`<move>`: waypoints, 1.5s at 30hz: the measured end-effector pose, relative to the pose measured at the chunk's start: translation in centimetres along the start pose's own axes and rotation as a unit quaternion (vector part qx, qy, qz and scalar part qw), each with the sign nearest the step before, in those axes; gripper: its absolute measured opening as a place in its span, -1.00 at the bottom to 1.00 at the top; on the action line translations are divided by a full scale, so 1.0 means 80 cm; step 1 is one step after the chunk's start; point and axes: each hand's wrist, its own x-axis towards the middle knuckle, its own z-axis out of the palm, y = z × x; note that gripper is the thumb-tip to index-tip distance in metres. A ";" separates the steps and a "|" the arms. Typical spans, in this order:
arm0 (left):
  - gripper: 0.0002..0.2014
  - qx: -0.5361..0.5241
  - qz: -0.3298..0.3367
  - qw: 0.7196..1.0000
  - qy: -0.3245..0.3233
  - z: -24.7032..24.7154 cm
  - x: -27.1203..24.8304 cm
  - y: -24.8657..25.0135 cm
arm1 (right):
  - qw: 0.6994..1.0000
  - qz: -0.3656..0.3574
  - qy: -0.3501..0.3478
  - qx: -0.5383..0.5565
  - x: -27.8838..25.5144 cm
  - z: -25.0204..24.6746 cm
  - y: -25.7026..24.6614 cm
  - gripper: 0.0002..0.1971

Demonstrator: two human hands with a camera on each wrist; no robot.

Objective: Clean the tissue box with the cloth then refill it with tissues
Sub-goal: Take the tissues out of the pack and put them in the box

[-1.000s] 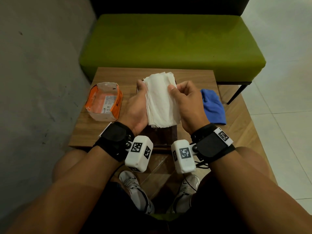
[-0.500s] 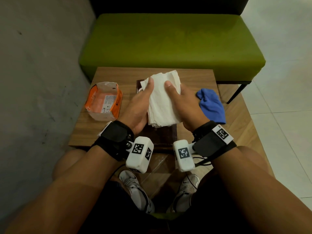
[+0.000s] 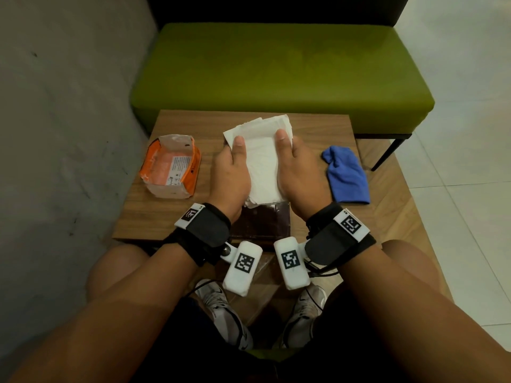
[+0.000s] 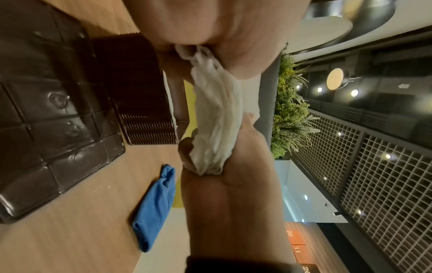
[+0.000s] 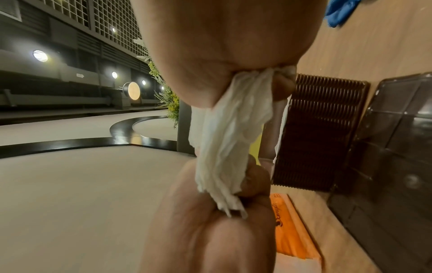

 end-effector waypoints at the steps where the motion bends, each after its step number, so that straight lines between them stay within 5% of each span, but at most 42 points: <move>1: -0.54 -0.006 -0.003 1.000 -0.005 0.000 -0.001 0.000 | 1.000 0.002 0.001 -0.001 0.000 0.000 0.001 -0.47; 6: -0.48 -0.068 -0.057 0.991 -0.095 -0.019 0.001 0.015 | 0.993 0.029 -0.080 0.083 0.006 -0.014 0.003 -0.51; 10: -0.18 -0.067 -0.087 0.971 -0.212 -0.046 0.011 0.032 | 0.978 0.035 -0.203 -0.006 0.015 -0.032 0.000 -0.52; 17: -0.49 0.047 -0.110 0.957 -0.263 -0.063 0.016 0.044 | 0.949 -0.010 -0.283 -0.141 0.027 -0.052 -0.019 -0.48; 22: -0.68 -0.009 -0.127 0.975 -0.180 -0.059 0.025 0.034 | 0.984 0.057 -0.156 0.060 0.033 -0.056 -0.008 -0.64; 26: -0.86 -0.072 -0.097 0.988 -0.096 -0.046 0.024 0.031 | 0.944 0.172 -0.161 0.231 0.021 -0.044 0.001 -0.33; 29: -0.84 -0.070 -0.087 0.990 -0.088 -0.038 0.019 0.028 | 0.959 0.172 -0.098 0.205 0.008 -0.023 -0.002 -0.43; 33: -0.60 -0.037 -0.089 0.995 -0.026 -0.036 0.024 0.020 | 0.992 0.072 -0.003 0.099 0.003 -0.009 0.000 -0.67; 36: -0.44 0.019 -0.054 0.998 0.032 -0.035 0.025 0.012 | 0.997 0.010 0.033 0.069 0.001 -0.005 0.003 -0.69; 39: -0.37 0.045 -0.016 0.998 0.031 -0.032 0.020 0.012 | 0.996 0.034 0.041 0.066 0.005 -0.004 0.002 -0.62; 43: -0.72 0.025 0.004 0.999 0.037 -0.030 0.020 0.012 | 0.990 0.070 -0.013 0.121 0.014 -0.006 0.008 -0.73; 45: -0.73 0.028 0.027 0.997 0.060 -0.030 0.023 0.007 | 0.986 0.077 -0.028 0.148 0.014 -0.008 0.011 -0.76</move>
